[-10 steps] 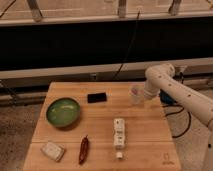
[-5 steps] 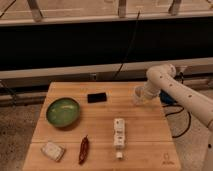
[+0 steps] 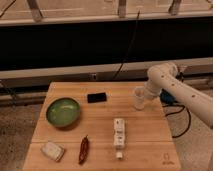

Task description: Place the ceramic cup in the ceramic bowl

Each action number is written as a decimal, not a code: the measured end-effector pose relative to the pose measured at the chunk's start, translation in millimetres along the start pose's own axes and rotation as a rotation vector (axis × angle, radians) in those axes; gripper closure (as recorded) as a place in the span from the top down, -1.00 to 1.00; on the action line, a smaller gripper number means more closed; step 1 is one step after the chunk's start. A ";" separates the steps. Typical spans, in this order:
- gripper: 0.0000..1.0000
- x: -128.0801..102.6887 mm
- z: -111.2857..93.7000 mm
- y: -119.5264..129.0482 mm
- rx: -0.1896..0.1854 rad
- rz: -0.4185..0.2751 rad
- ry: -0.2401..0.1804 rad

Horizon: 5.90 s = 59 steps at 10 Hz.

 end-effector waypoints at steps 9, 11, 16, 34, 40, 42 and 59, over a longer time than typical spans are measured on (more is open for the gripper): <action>-0.97 -25.9 -32.2 6.2 -0.013 -0.060 0.008; -0.97 -42.6 -42.1 5.9 -0.015 -0.083 0.011; -0.97 -89.8 -57.7 -4.8 -0.019 -0.159 0.021; -0.97 -294.0 -83.8 -38.4 -0.054 -0.530 0.016; -0.97 -355.3 -79.3 -54.1 -0.060 -0.630 0.001; -0.97 -366.4 -72.9 -56.2 -0.061 -0.660 0.008; -0.97 -427.0 -28.8 -73.6 -0.091 -0.736 -0.032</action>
